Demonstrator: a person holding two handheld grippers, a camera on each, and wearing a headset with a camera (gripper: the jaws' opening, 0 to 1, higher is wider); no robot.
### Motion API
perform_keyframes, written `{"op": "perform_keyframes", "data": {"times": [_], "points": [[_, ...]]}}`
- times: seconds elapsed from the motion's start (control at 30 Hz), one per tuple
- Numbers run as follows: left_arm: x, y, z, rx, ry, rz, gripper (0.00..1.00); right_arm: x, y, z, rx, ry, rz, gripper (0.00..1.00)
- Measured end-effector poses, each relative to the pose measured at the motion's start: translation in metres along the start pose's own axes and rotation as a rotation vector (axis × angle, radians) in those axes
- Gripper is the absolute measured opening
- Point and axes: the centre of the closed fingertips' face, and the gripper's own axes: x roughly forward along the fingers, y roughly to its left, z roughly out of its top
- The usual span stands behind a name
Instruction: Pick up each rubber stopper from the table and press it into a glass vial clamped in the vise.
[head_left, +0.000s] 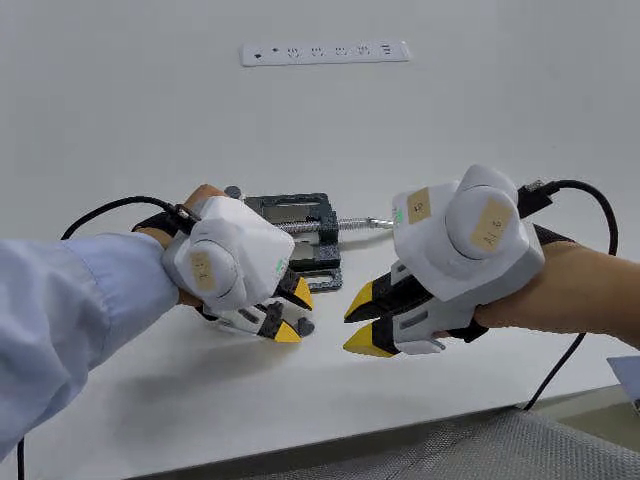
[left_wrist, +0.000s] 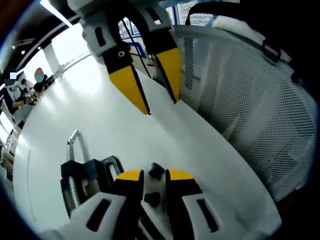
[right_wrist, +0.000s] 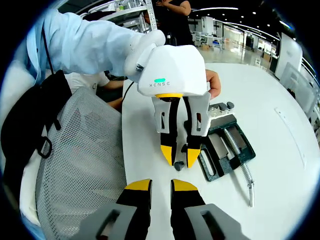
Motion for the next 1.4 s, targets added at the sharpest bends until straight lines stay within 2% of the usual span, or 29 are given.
{"op": "perform_keyframes", "data": {"times": [0.13, 0.27, 0.43, 0.47, 0.53, 0.67, 0.77, 0.97, 1.07, 1.23, 1.4], "points": [[0.001, -0.001, -0.001, -0.002, 0.001, -0.004, 0.08, 0.000, -0.001, 0.001, -0.001, -0.002, -0.003, 0.11], [0.000, -0.002, -0.001, -0.021, -0.001, 0.007, 0.08, 0.000, -0.001, 0.001, -0.002, 0.001, -0.002, 0.11], [-0.001, -0.005, -0.001, -0.081, -0.016, 0.027, 0.08, 0.000, 0.000, 0.002, -0.005, -0.001, -0.002, 0.11], [-0.001, -0.007, 0.000, -0.115, -0.021, 0.036, 0.08, 0.001, 0.000, 0.001, -0.006, 0.000, -0.002, 0.11], [-0.002, -0.007, 0.000, -0.128, -0.024, 0.059, 0.08, 0.001, 0.000, 0.000, -0.008, 0.003, -0.004, 0.11], [-0.002, -0.007, -0.001, -0.202, -0.040, 0.127, 0.08, 0.001, 0.000, 0.001, -0.010, 0.003, -0.002, 0.10], [0.000, -0.011, 0.002, -0.244, -0.060, 0.141, 0.08, 0.002, 0.000, 0.000, -0.016, 0.005, -0.001, 0.10], [0.000, -0.009, 0.002, -0.358, -0.090, 0.214, 0.07, 0.006, 0.000, 0.000, -0.022, 0.012, -0.007, 0.10], [0.002, -0.010, 0.004, -0.385, -0.113, 0.236, 0.07, 0.009, -0.002, -0.002, -0.014, 0.017, -0.013, 0.09], [0.004, -0.011, 0.005, -0.389, -0.107, 0.272, 0.08, 0.011, 0.000, -0.005, -0.012, 0.023, -0.013, 0.09], [0.005, -0.014, 0.006, -0.379, -0.106, 0.267, 0.08, 0.010, -0.001, -0.006, -0.010, 0.023, -0.015, 0.08]]}}
